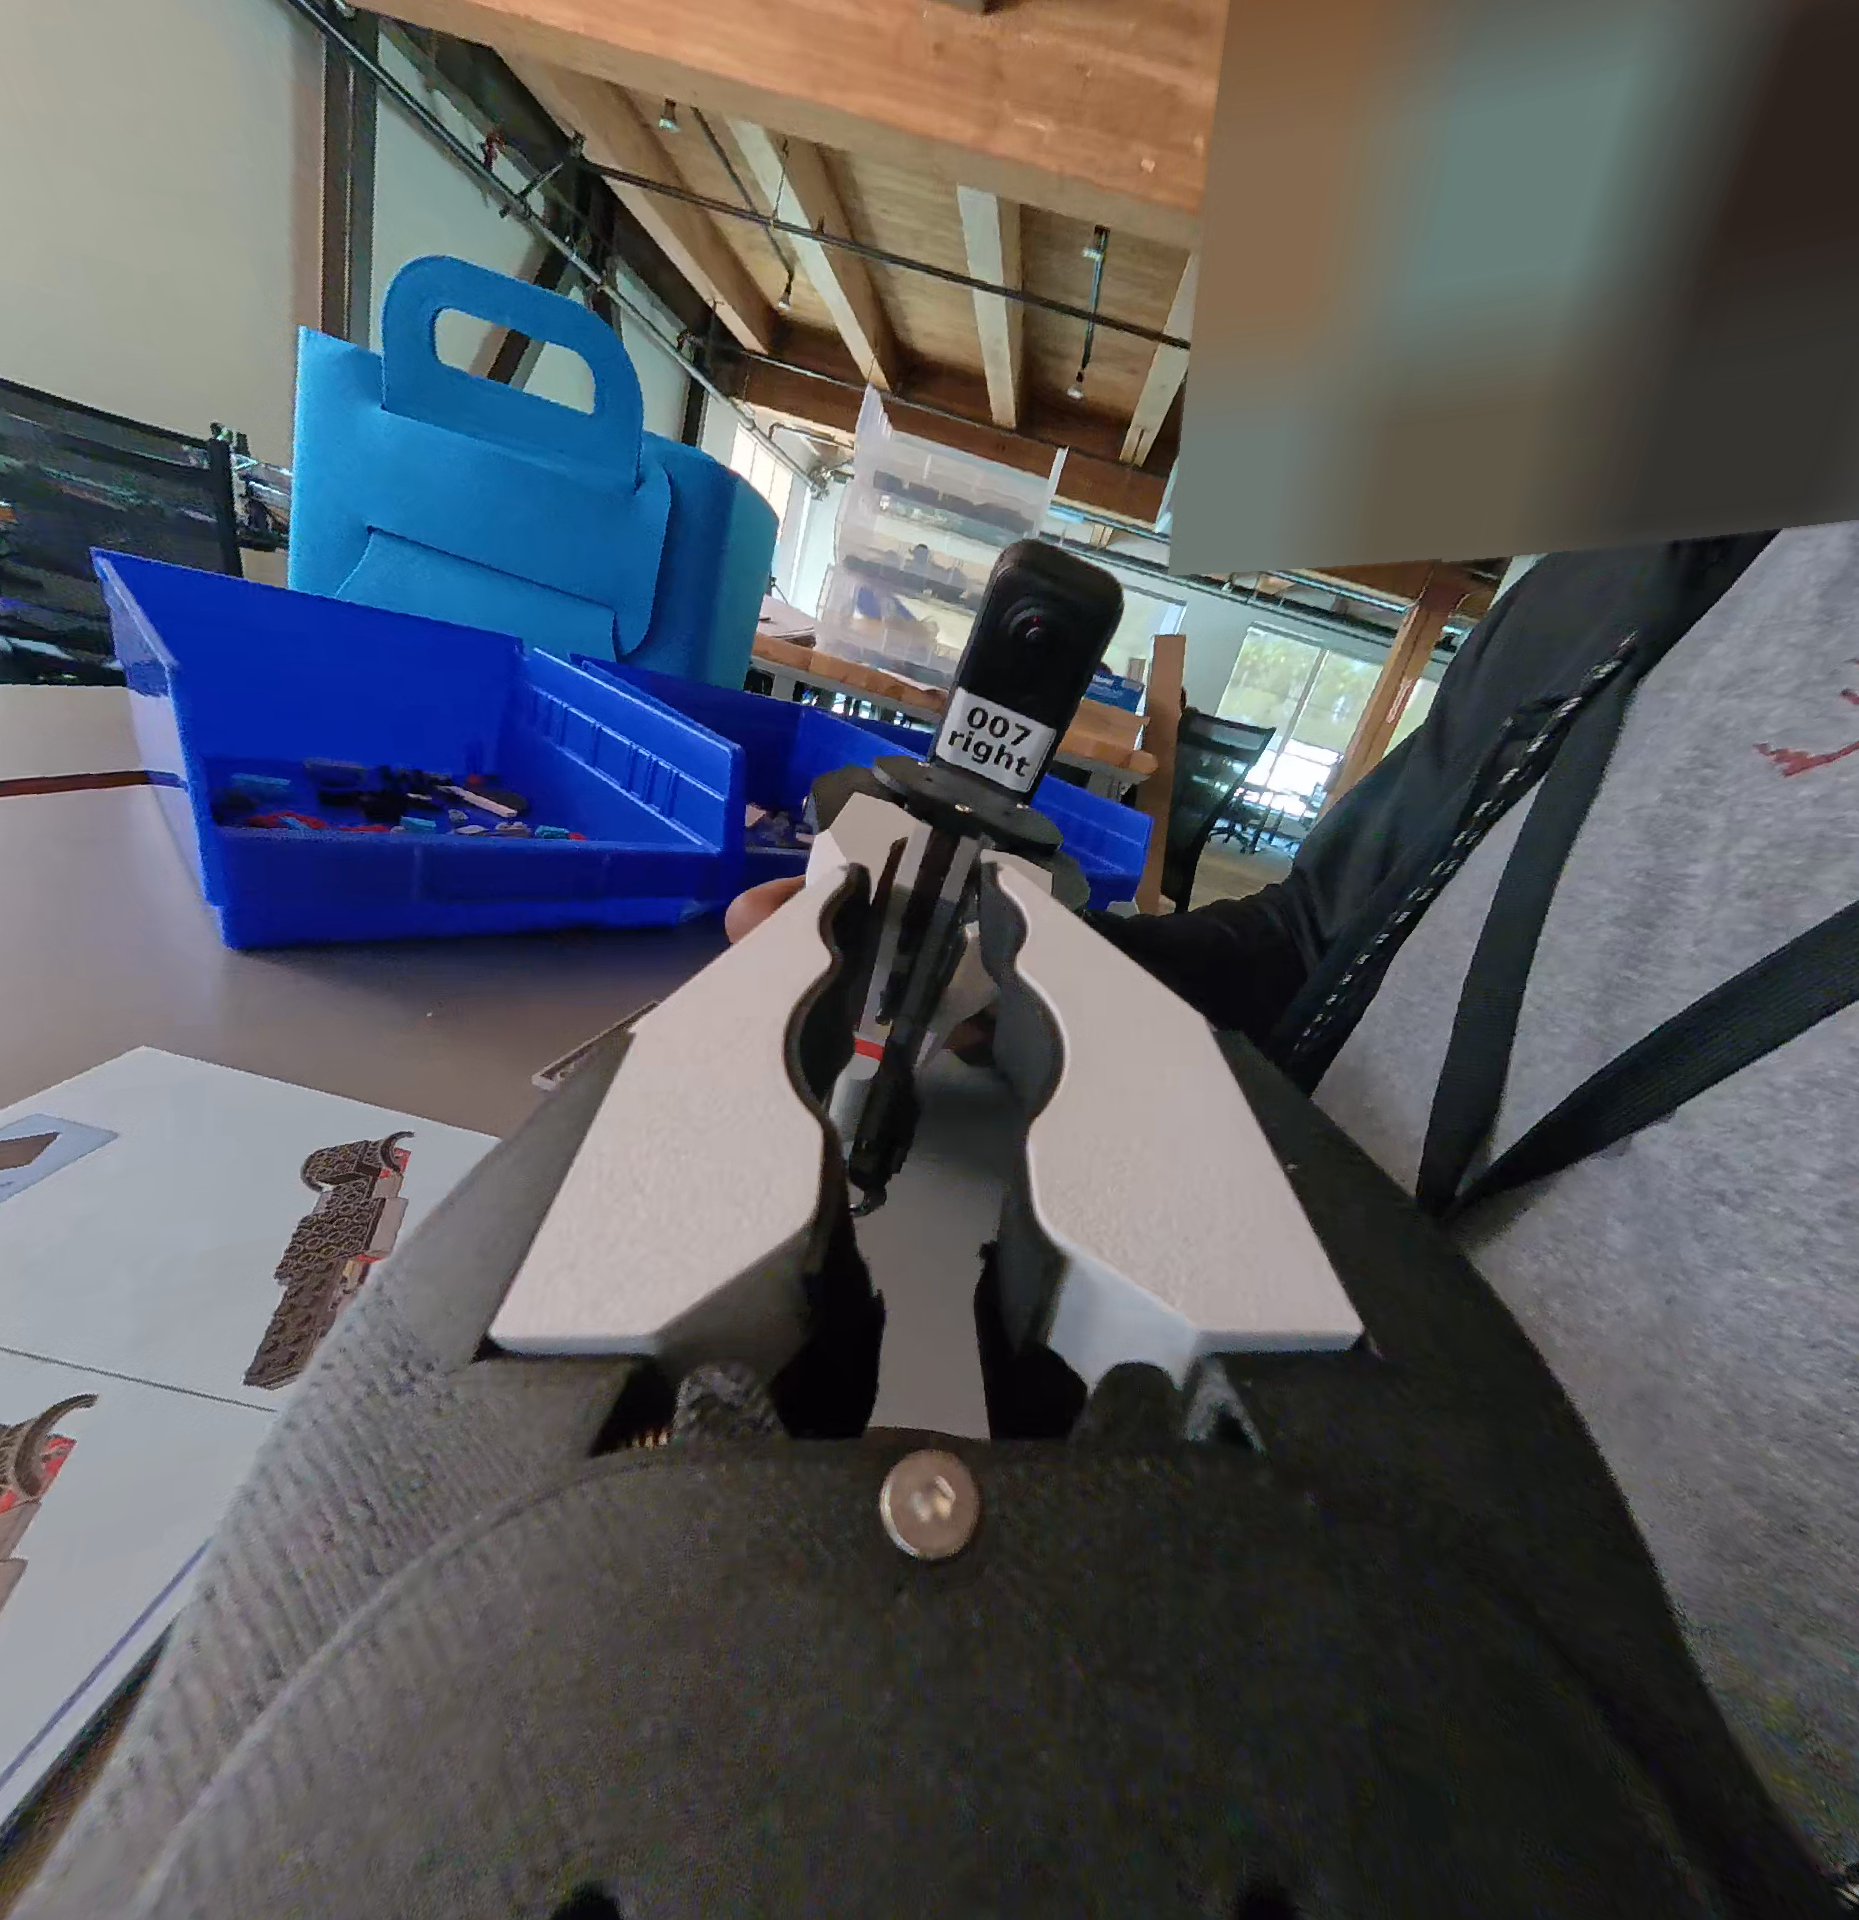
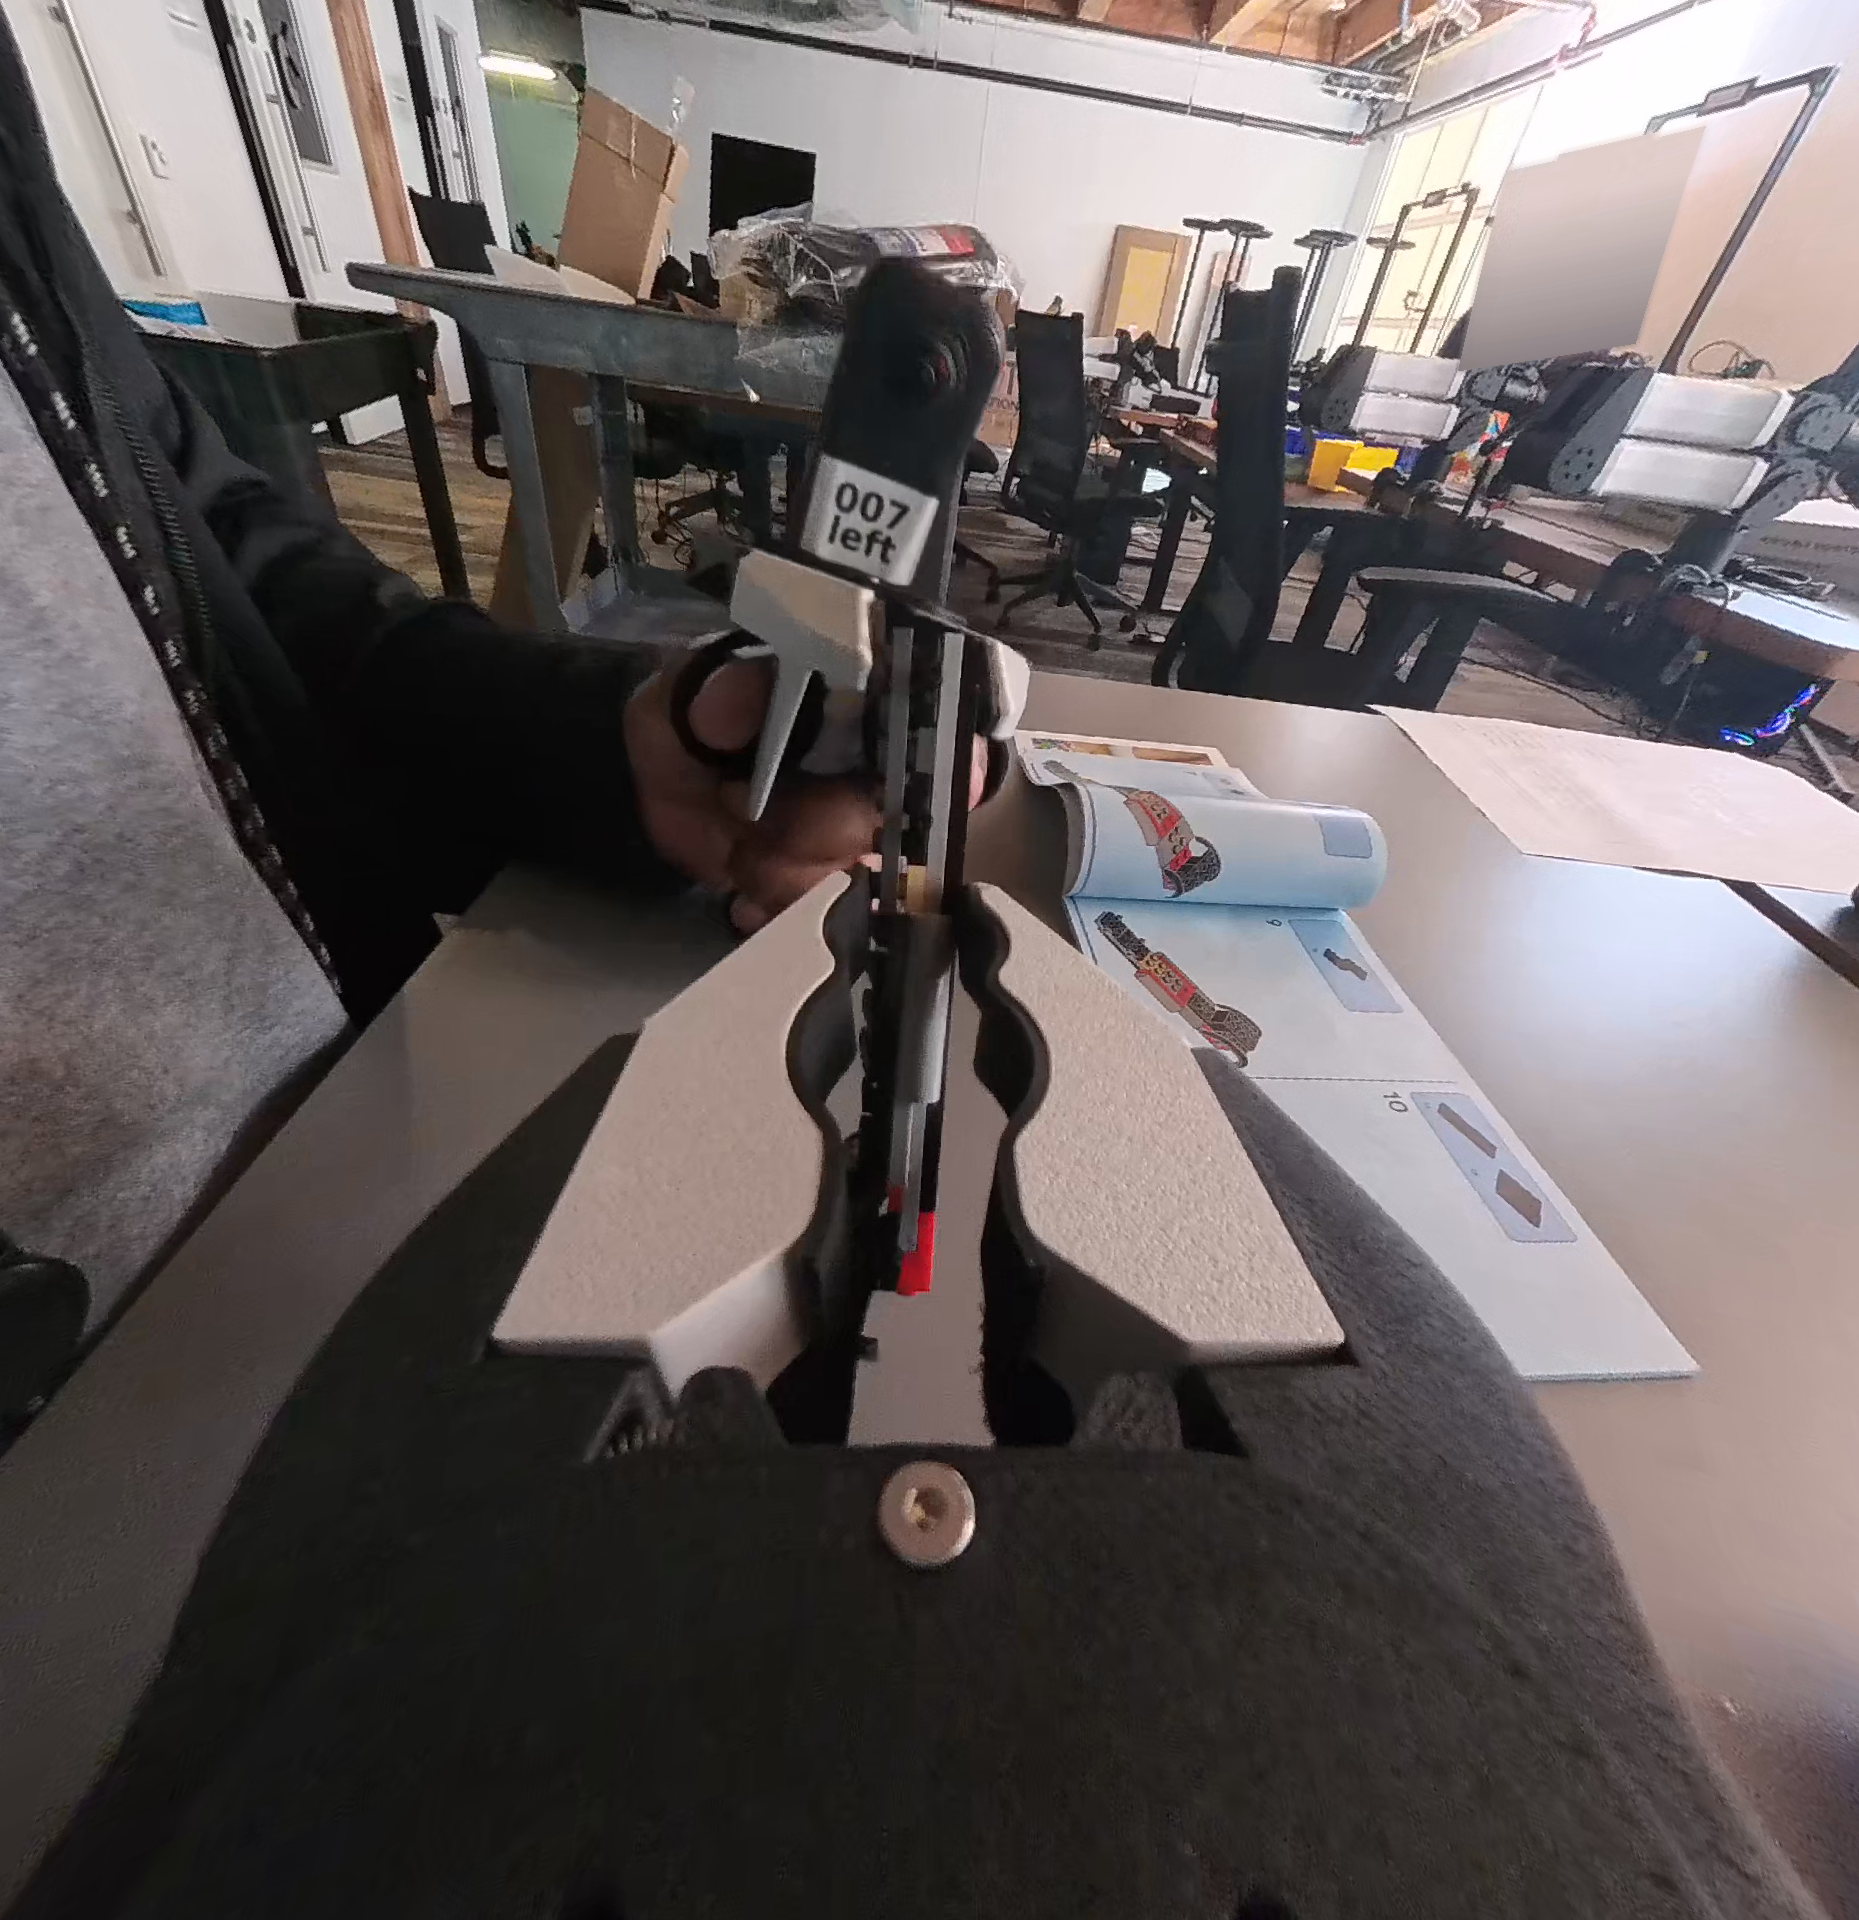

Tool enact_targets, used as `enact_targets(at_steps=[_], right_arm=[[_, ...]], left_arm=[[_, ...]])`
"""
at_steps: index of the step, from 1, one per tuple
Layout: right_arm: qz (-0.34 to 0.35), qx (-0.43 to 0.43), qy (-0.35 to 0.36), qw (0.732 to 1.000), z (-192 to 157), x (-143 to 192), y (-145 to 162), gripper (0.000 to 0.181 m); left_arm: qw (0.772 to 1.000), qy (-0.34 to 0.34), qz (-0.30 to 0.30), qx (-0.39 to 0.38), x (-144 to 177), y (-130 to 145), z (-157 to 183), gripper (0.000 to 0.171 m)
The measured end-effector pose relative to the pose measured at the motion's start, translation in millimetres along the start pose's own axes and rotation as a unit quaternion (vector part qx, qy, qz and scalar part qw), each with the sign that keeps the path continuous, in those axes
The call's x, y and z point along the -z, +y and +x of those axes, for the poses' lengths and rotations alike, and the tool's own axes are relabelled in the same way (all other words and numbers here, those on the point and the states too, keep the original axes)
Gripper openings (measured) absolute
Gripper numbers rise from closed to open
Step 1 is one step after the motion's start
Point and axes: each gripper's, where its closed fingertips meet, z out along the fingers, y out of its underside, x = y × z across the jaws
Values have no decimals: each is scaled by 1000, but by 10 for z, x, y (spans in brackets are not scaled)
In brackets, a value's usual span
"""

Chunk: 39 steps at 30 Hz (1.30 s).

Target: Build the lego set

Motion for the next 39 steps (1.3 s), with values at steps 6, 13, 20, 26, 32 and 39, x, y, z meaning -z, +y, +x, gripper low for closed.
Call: enact_targets(at_steps=[6,13,20,26,32,39], right_arm=[[8,-3,-11,1000,-30,-8,-22,20],[20,-11,-1,1000,21,2,-35,19],[45,-26,6,999,70,31,-101,19],[42,-32,0,999,63,-7,-84,20],[42,-21,21,999,233,129,-193,37],[70,23,44,996,515,352,-706,37]], left_arm=[[1000,2,1,-19,5,-19,-9,17],[1000,-6,3,-13,-19,-42,-35,18],[1000,0,19,13,-37,-20,-42,27],[1000,-6,7,-20,-88,-30,-81,17],[995,13,-23,-94,-194,-224,-115,16],[965,45,-80,-247,-475,-398,-337,16]])
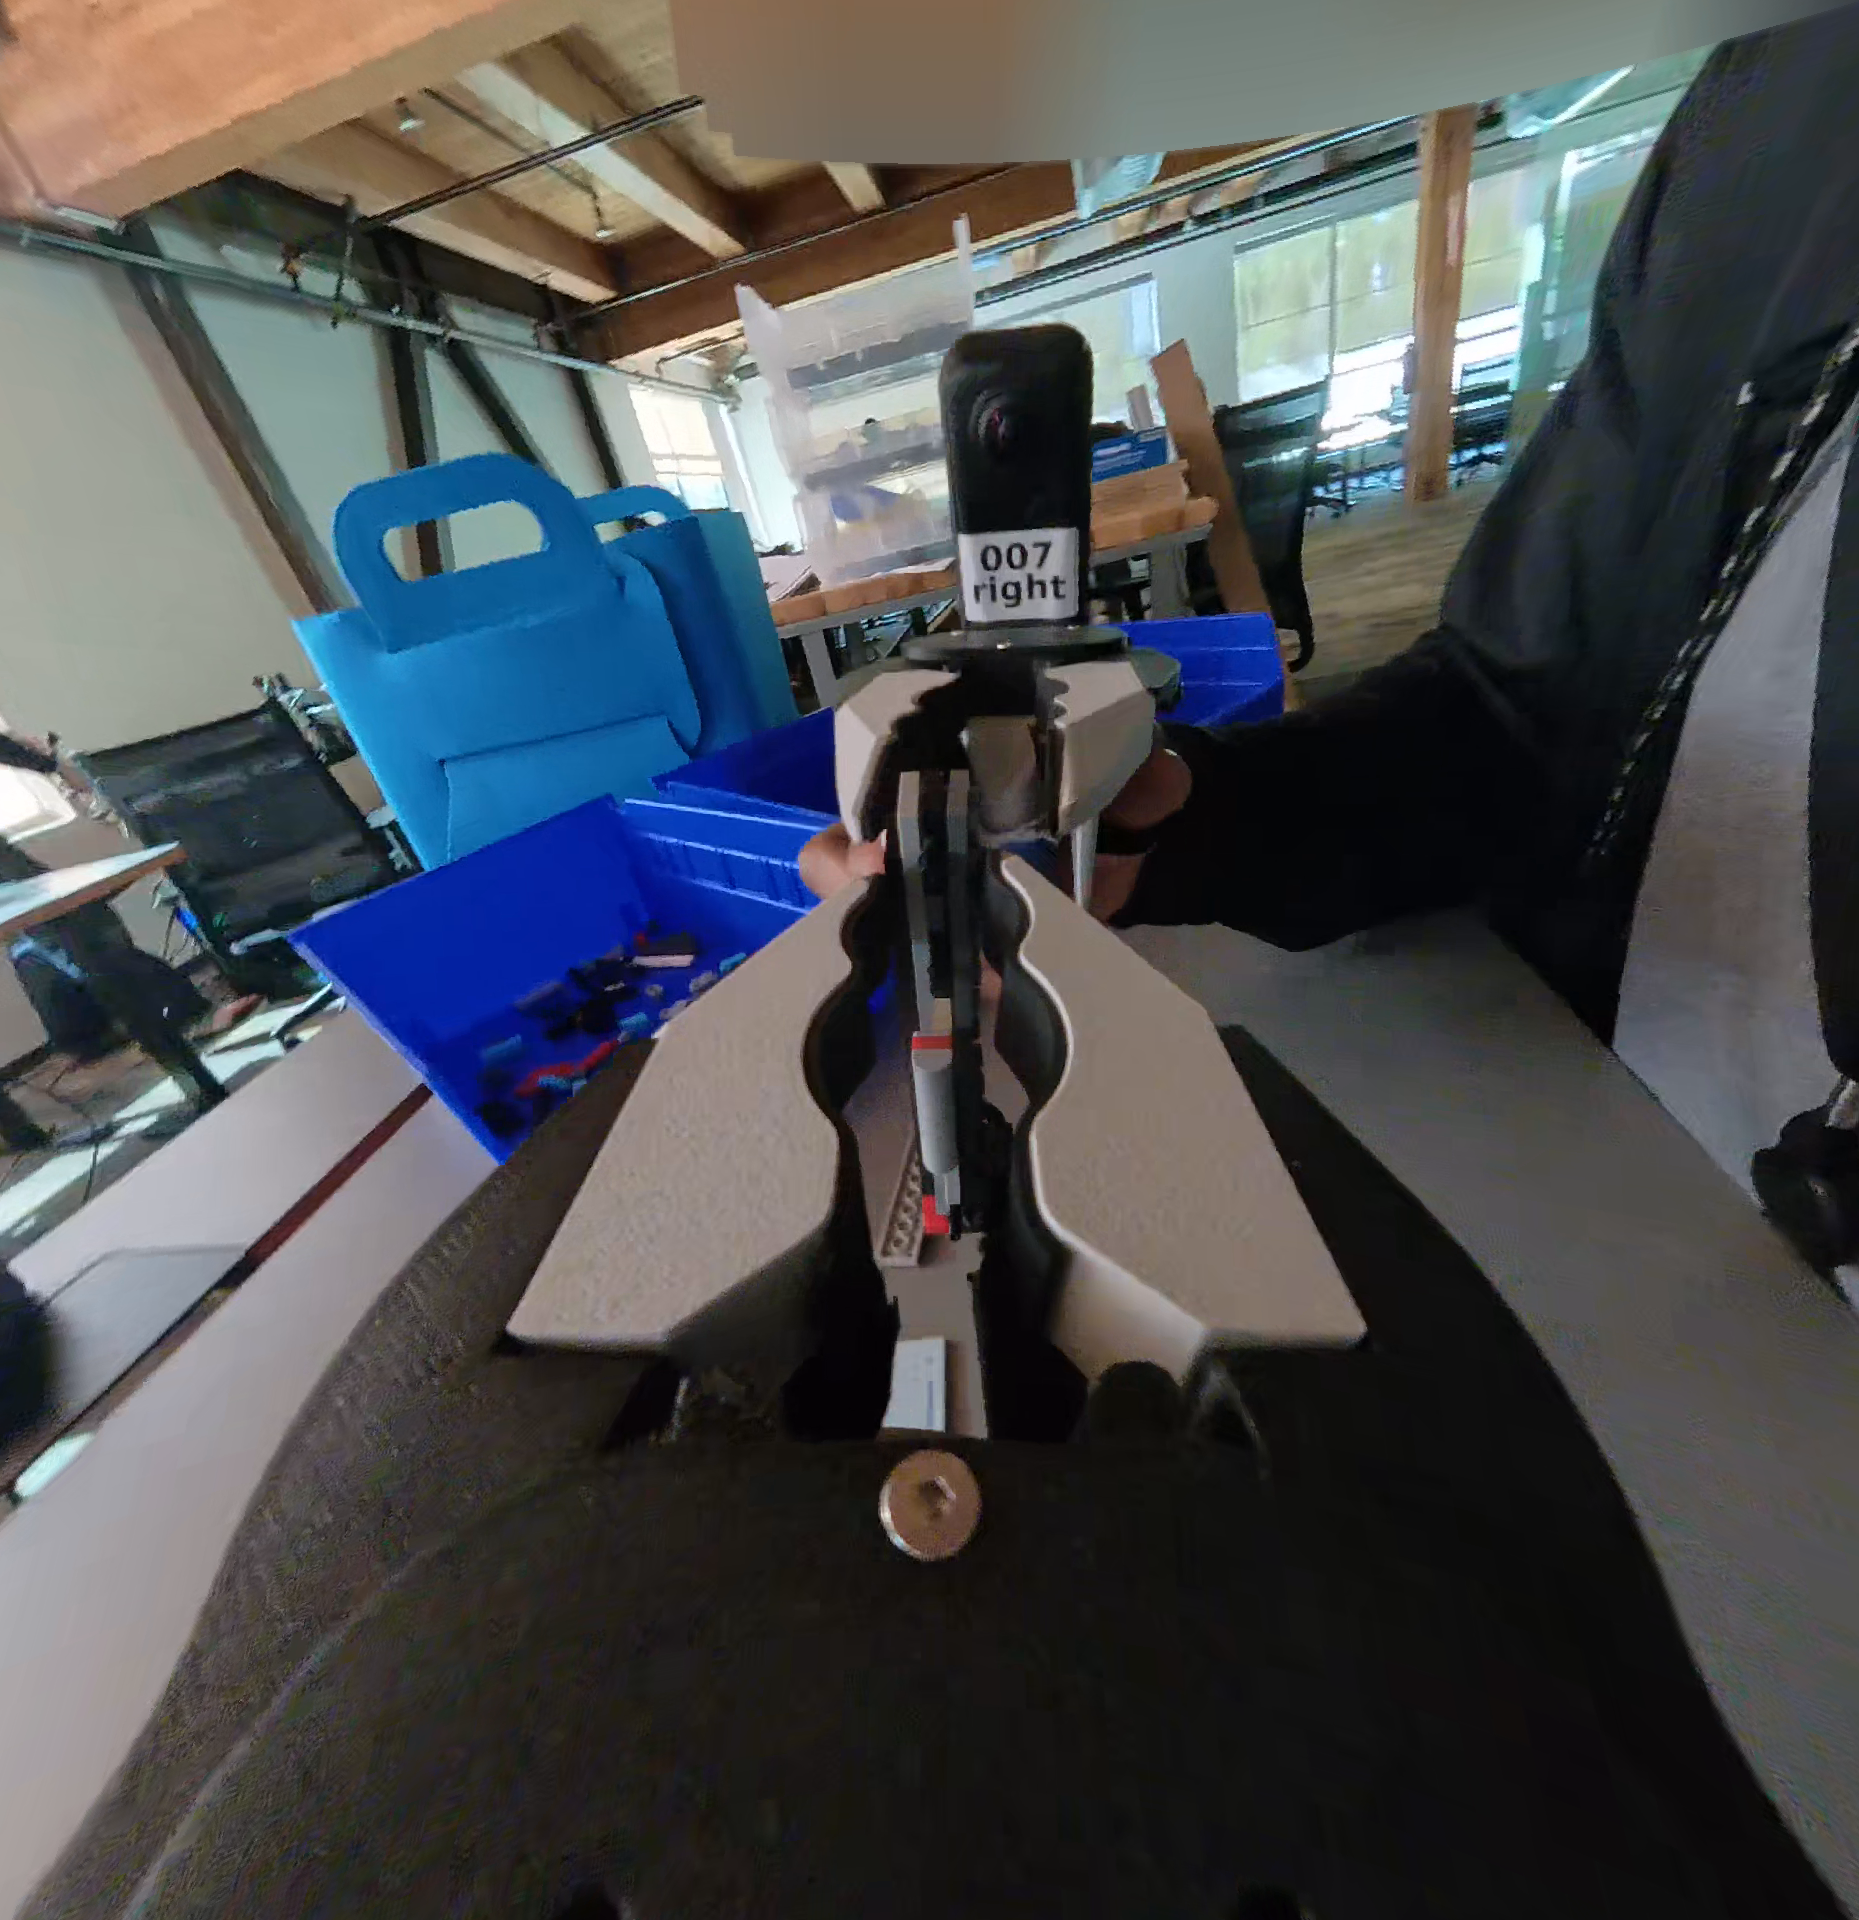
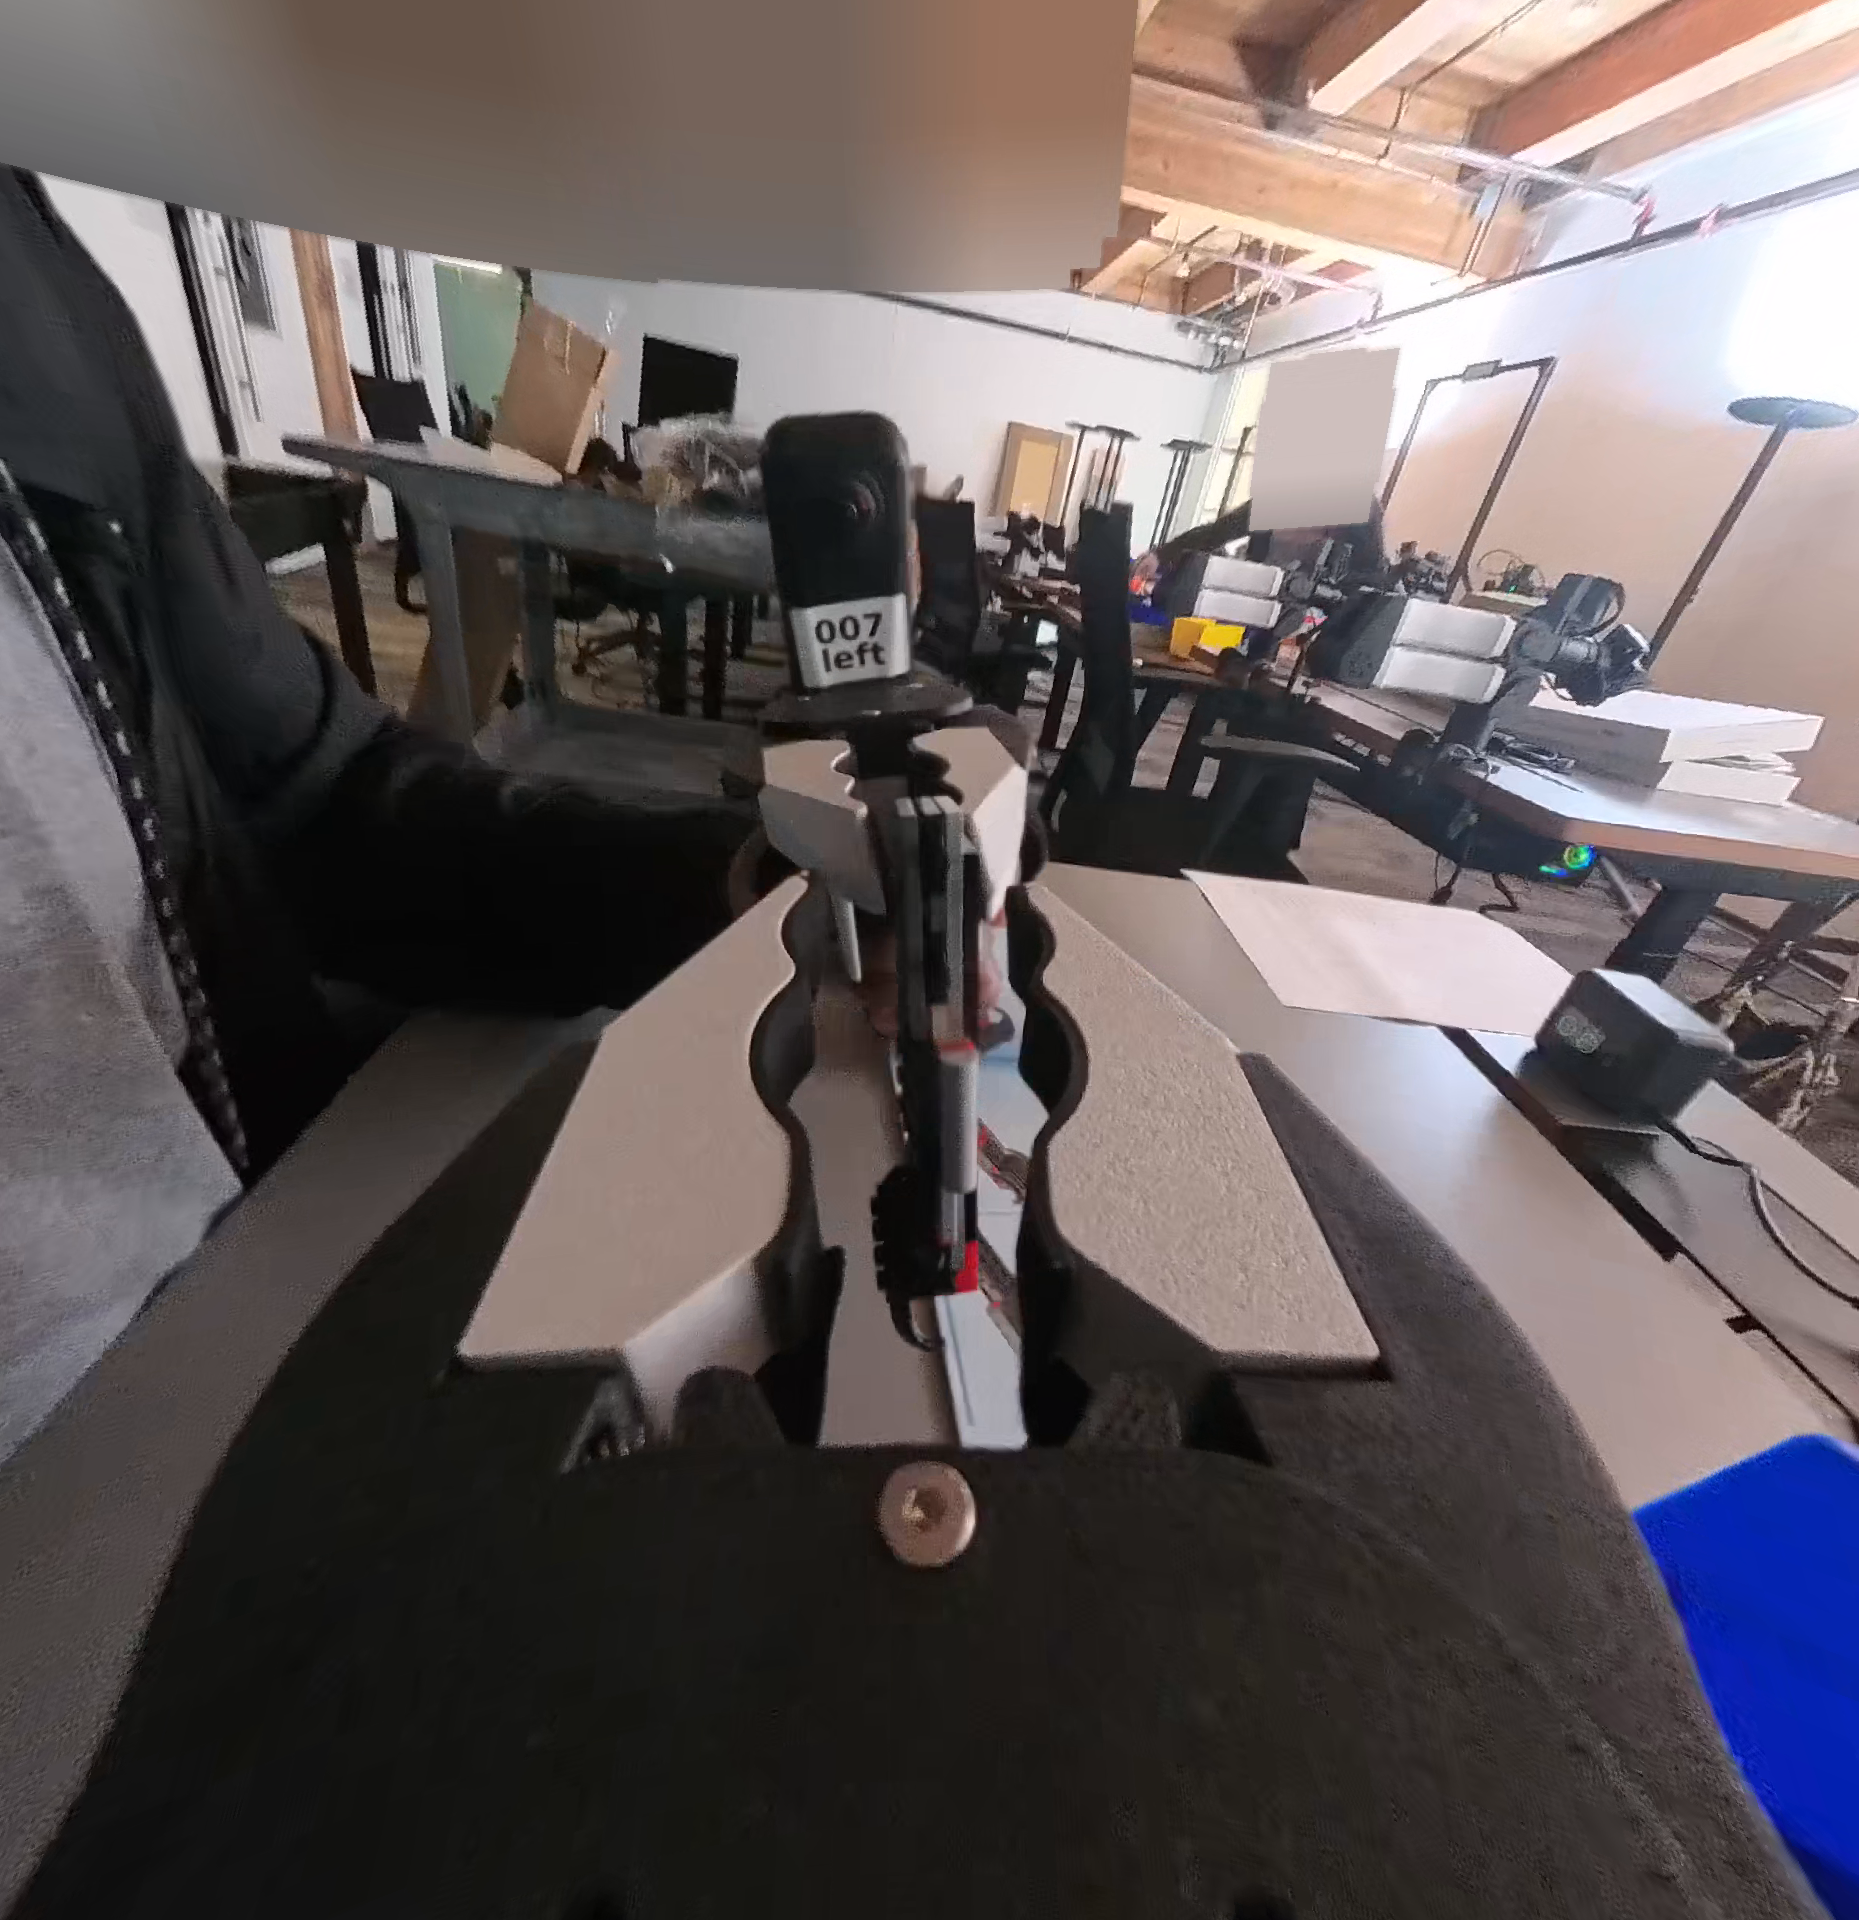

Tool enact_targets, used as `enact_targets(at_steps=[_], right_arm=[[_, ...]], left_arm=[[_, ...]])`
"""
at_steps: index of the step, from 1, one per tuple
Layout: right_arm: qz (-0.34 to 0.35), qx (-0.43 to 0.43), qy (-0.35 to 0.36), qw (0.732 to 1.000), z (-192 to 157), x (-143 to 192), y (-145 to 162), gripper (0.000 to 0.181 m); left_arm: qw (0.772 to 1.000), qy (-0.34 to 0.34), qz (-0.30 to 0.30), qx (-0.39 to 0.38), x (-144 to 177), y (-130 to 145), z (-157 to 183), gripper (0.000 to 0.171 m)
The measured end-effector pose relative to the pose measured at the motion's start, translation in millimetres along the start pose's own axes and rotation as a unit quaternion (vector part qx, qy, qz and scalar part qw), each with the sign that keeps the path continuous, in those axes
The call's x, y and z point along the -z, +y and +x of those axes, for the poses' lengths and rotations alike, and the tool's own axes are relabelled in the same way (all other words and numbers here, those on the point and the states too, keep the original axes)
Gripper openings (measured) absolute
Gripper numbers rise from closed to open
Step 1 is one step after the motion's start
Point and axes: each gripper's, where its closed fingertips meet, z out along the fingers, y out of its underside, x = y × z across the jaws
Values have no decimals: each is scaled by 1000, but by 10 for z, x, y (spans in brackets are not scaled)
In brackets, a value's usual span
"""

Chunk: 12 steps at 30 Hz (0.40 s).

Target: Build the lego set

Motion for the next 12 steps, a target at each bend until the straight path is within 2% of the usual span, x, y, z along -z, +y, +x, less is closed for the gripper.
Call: enact_targets(at_steps=[5,12], right_arm=[[-22,7,-7,1000,24,-23,74,34],[-18,-4,-20,1000,-16,-49,200,15]], left_arm=[[1000,13,-15,-22,-103,136,19,16],[999,19,-42,-19,-83,314,65,16]])
